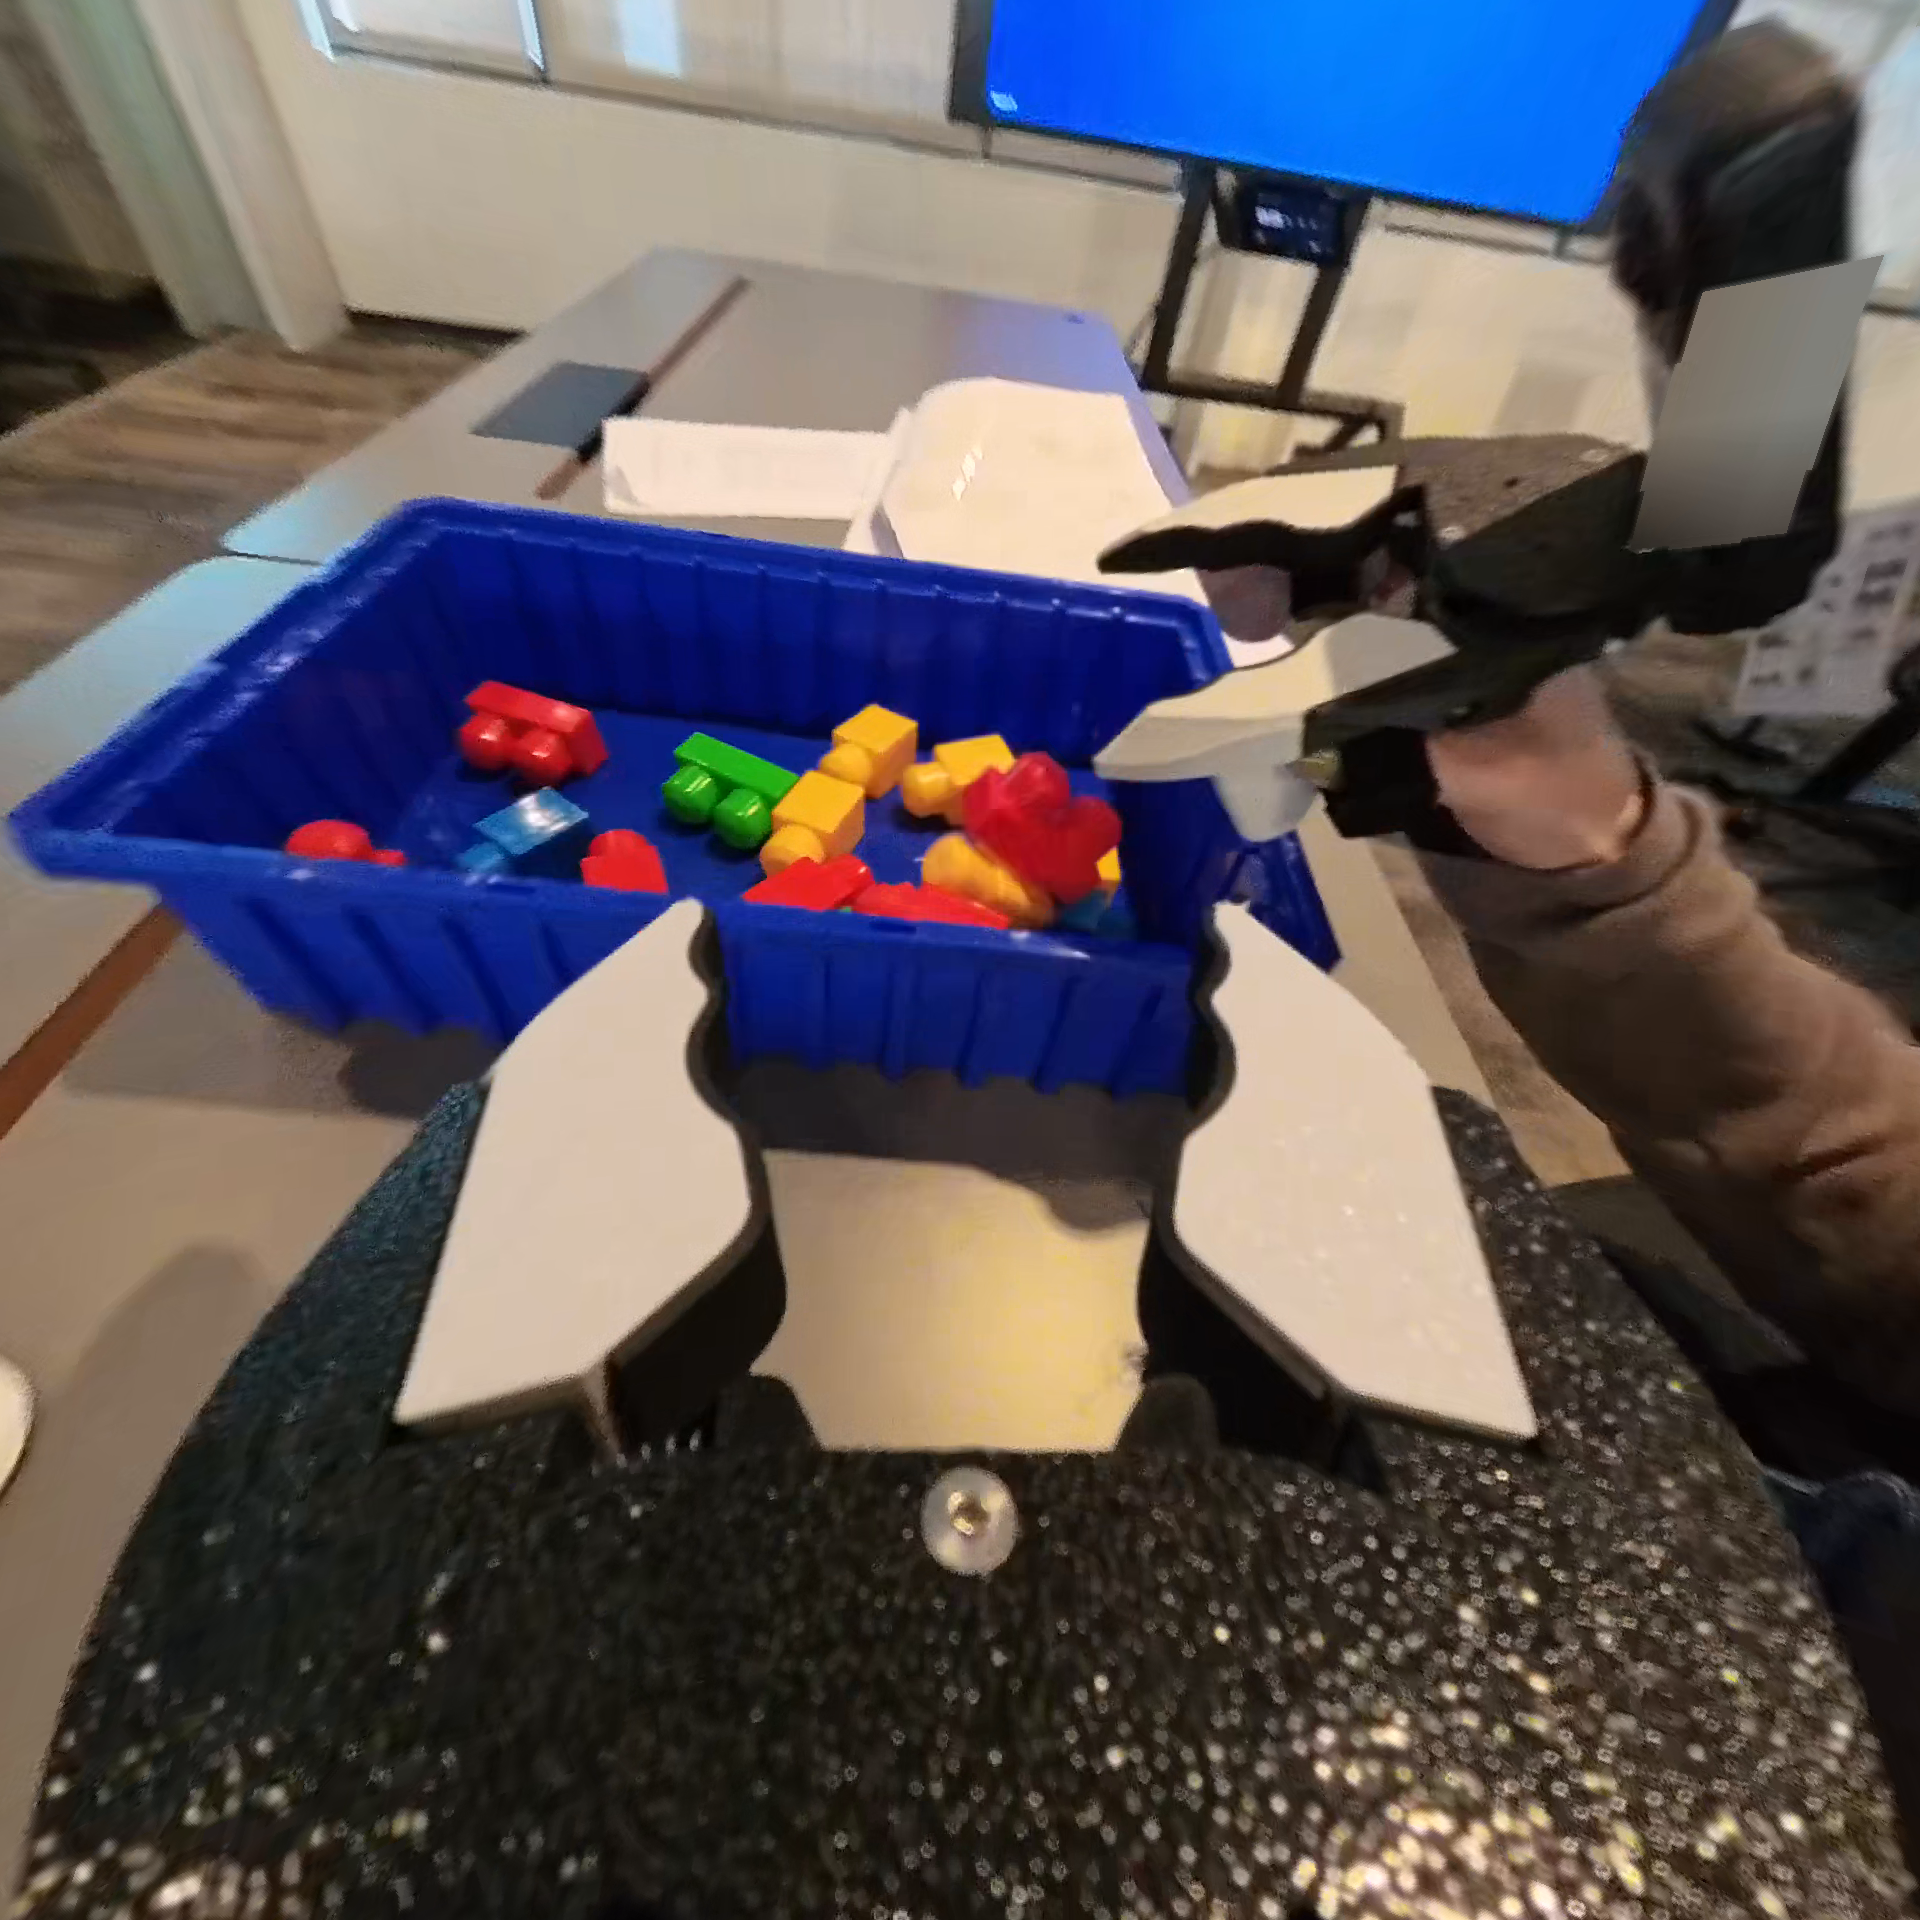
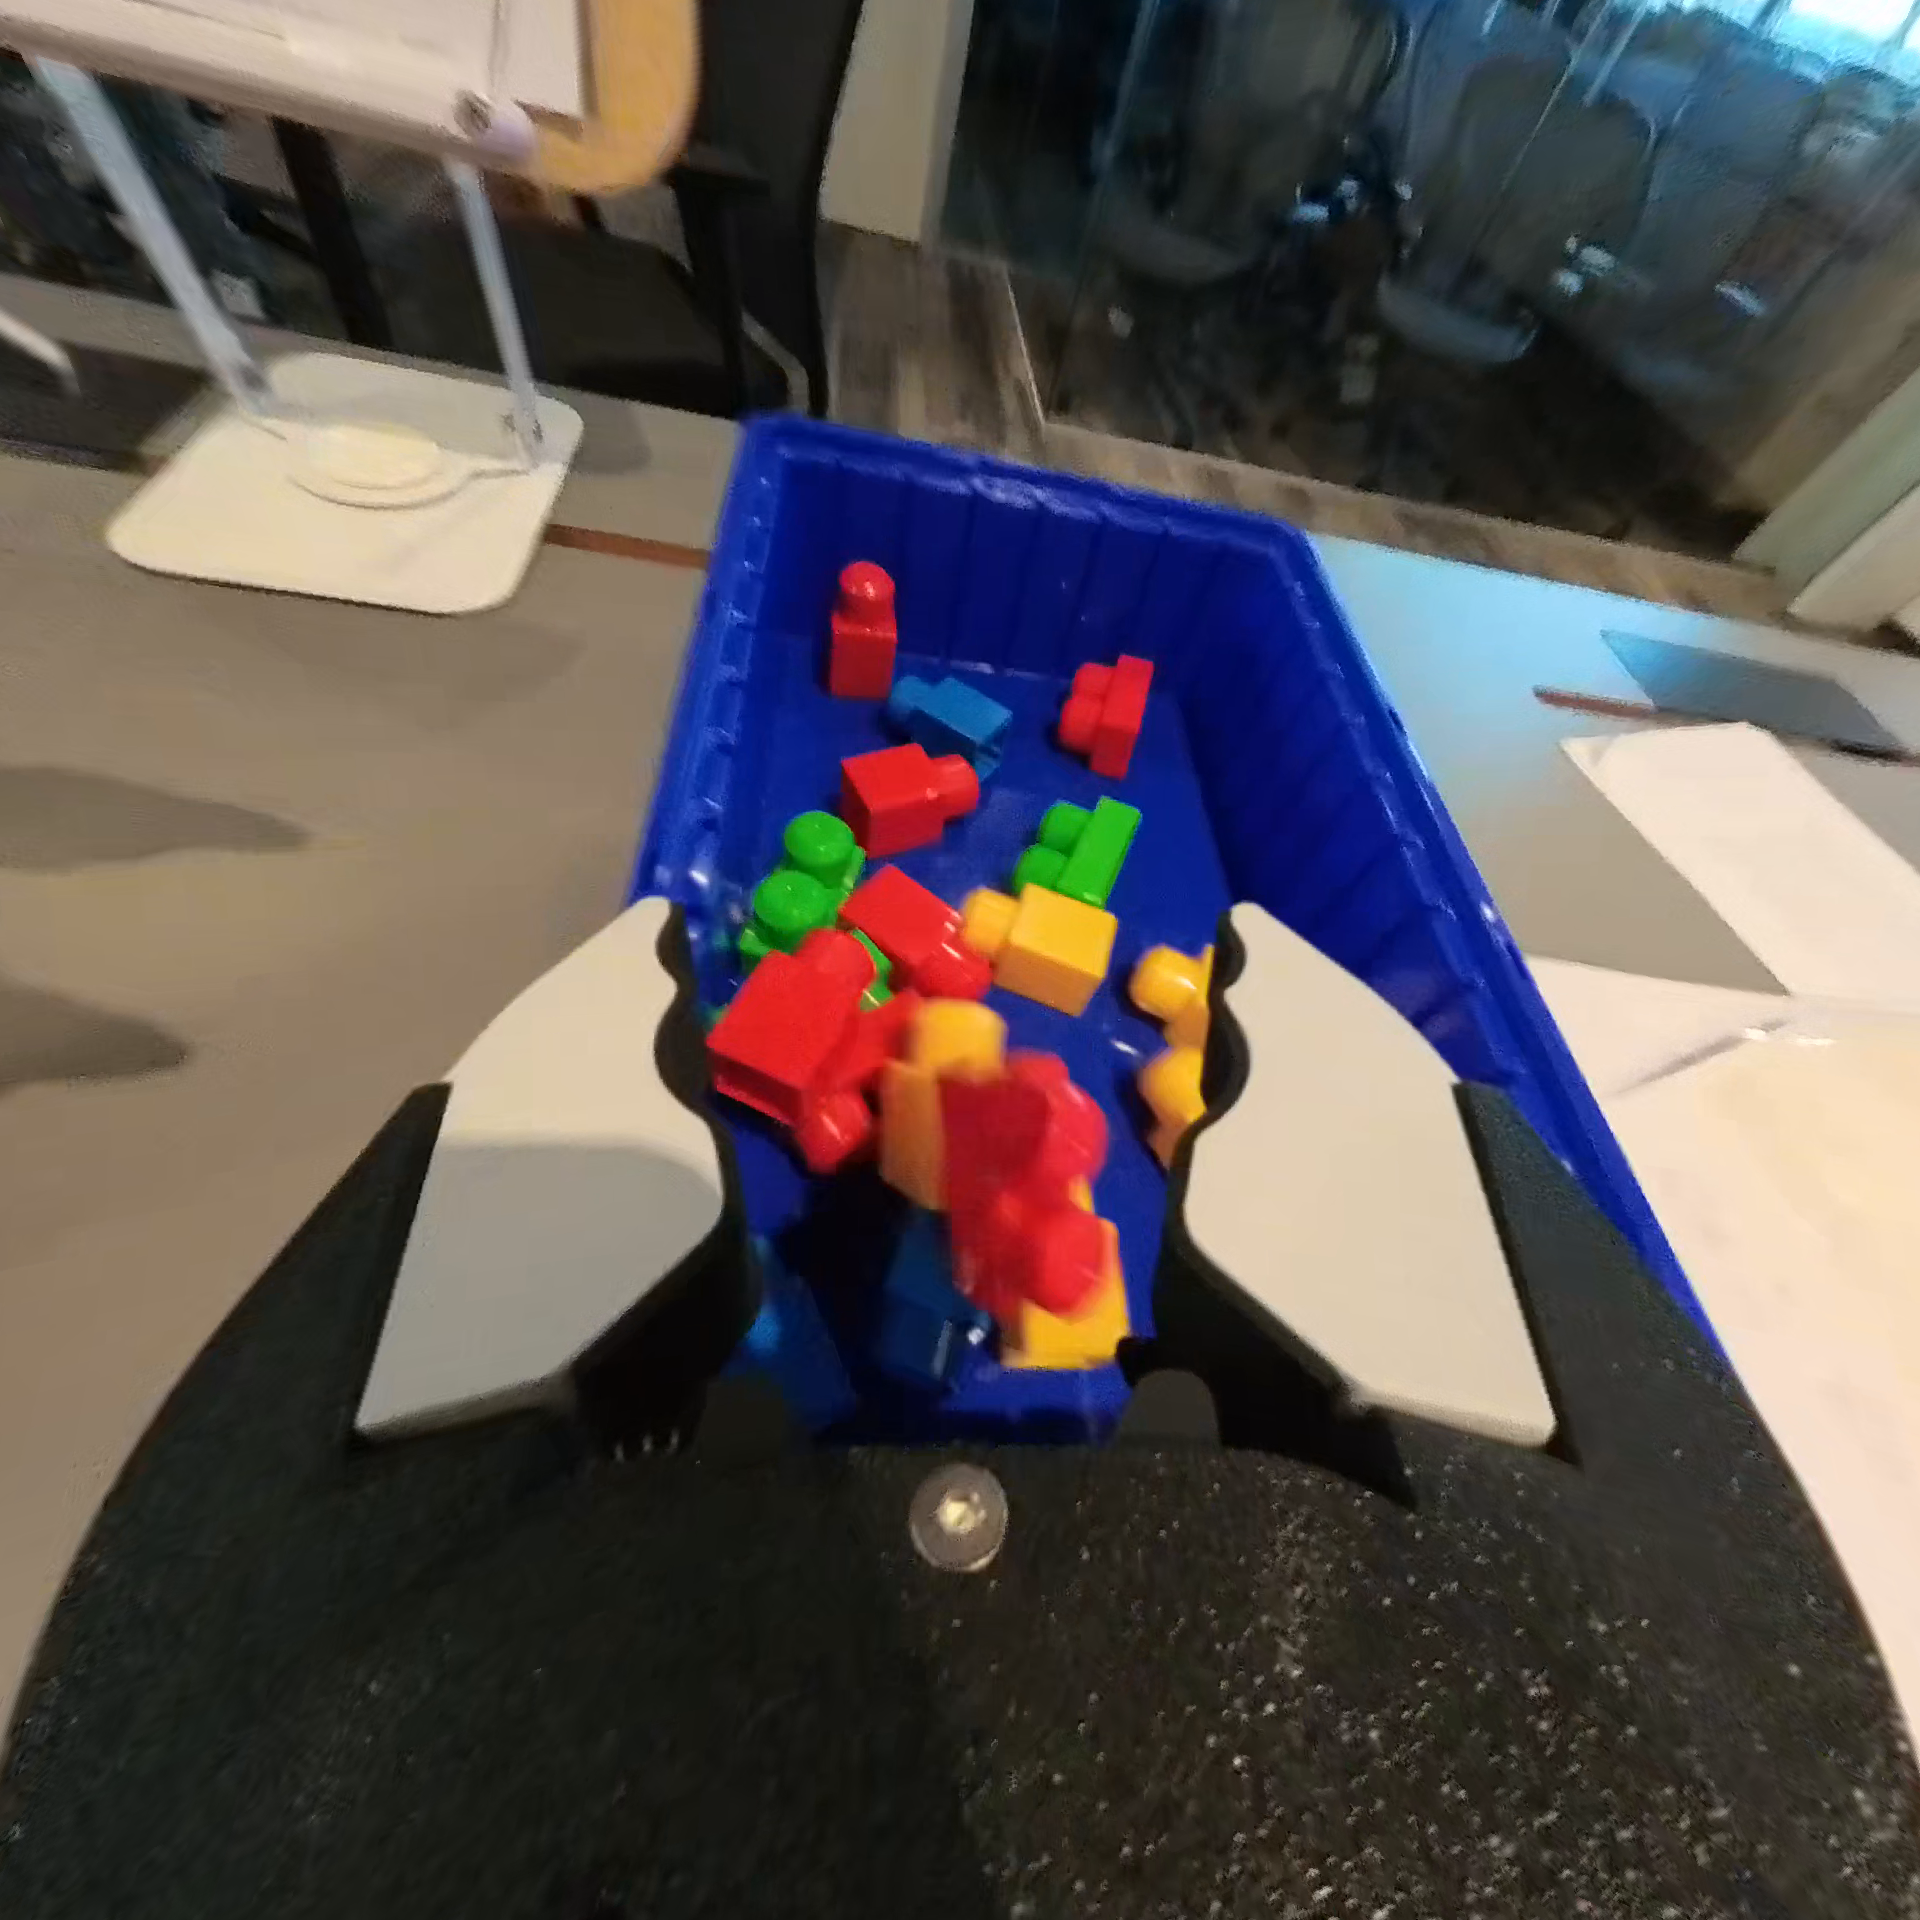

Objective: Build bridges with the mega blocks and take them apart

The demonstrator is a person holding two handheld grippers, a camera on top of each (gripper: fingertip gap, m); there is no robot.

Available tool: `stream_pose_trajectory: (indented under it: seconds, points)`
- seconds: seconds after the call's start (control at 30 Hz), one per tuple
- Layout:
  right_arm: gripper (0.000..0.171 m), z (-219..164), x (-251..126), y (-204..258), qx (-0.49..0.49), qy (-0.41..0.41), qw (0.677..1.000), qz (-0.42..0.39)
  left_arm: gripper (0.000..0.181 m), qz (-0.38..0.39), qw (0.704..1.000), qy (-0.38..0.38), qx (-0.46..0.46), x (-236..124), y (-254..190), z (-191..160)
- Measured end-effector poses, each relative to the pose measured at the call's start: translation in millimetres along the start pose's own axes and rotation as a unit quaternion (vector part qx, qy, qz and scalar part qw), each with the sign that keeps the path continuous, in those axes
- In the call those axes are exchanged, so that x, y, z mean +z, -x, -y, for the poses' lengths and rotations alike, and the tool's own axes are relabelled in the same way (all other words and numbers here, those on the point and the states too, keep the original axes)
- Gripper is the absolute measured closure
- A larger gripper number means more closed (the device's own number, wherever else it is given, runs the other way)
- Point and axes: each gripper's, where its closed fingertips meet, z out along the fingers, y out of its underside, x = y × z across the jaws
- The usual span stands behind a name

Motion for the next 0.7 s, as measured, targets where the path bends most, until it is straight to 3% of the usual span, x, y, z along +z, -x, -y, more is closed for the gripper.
stream_pose_trajectory:
  seconds: [0.17, 0.33, 0.43, 0.57, 0.63, 0.7]
  points:
    - [0.099, 51.0, -20.4, 98.9, -0.019, -0.158, 0.979, 0.125, 0.104, 0.091, 0.993, -0.07, -0.013, -96.6, -22.6, -2.3]
    - [0.103, 89.3, -42.0, 244.9, -0.03, -0.289, 0.898, 0.33, 0.104, 0.226, 0.968, -0.105, -0.02, -210.5, -38.3, -21.1]
    - [0.105, 87.8, -44.3, 323.4, -0.042, -0.312, 0.847, 0.428, 0.11, 0.349, 0.93, -0.114, -0.023, -299.1, -34.1, -37.1]
    - [0.112, 79.7, -21.3, 385.1, -0.086, -0.341, 0.821, 0.451, 0.115, 0.556, 0.829, -0.053, -0.032, -440.3, -2.9, -81.4]
    - [0.112, 78.0, -6.4, 402.5, -0.082, -0.35, 0.818, 0.449, 0.115, 0.601, 0.796, -0.01, -0.068, -492.7, 19.8, -113.9]
    - [0.113, 74.4, 6.5, 415.4, -0.059, -0.351, 0.817, 0.454, 0.119, 0.595, 0.797, 0.05, -0.09, -517.8, 44.3, -148.6]
